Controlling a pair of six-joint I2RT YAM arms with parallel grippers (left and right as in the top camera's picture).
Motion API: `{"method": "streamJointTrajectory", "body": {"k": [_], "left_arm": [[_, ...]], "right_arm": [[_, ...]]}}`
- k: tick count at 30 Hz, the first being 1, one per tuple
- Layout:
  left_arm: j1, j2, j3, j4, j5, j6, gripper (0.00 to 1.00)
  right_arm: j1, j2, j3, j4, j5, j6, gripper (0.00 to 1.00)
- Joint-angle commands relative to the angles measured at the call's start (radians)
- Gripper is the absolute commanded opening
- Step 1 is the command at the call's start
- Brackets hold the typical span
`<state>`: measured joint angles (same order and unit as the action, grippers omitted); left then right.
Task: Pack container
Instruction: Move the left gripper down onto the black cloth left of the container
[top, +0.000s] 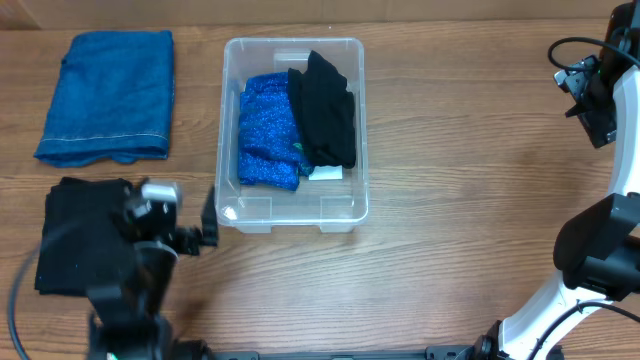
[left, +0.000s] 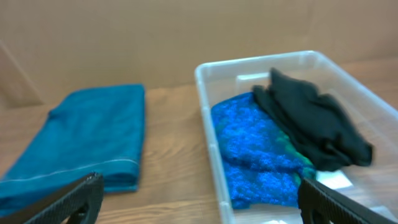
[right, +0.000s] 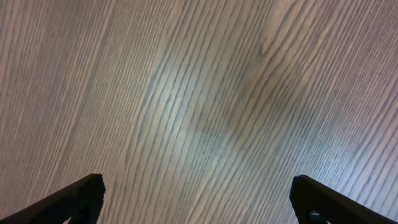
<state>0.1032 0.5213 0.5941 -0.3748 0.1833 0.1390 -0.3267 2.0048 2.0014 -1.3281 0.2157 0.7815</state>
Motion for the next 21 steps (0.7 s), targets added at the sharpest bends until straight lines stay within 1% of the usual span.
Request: {"method": "streamJointTrajectory", "body": {"k": [1, 5, 9, 14, 17, 21], "left_arm": [[0.021, 0.262, 0.244, -0.096, -0.008, 0.101, 1.0], [0.022, 0.426, 0.348, -0.109, -0.019, 0.109, 1.0], [0.054, 0.578, 0.393, -0.106, -0.13, 0.103, 1.0], [0.188, 0.769, 0.404, -0.14, -0.133, 0.1, 1.0], [0.218, 0.834, 0.404, -0.153, -0.131, 0.1, 1.0], [0.219, 0.919, 0.404, -0.167, -0.135, 0.097, 1.0]], "right_arm": [[-0.001, 0.0, 0.001, 0.004, 0.008, 0.004, 1.0], [-0.001, 0.0, 0.001, 0.004, 0.008, 0.004, 1.0], [-0.001, 0.0, 0.001, 0.004, 0.008, 0.004, 1.0], [-0.001, 0.0, 0.001, 0.004, 0.008, 0.004, 1.0], [-0.001, 0.0, 0.001, 0.004, 0.008, 0.004, 1.0], [-0.001, 0.0, 0.001, 0.004, 0.008, 0.004, 1.0]]}}
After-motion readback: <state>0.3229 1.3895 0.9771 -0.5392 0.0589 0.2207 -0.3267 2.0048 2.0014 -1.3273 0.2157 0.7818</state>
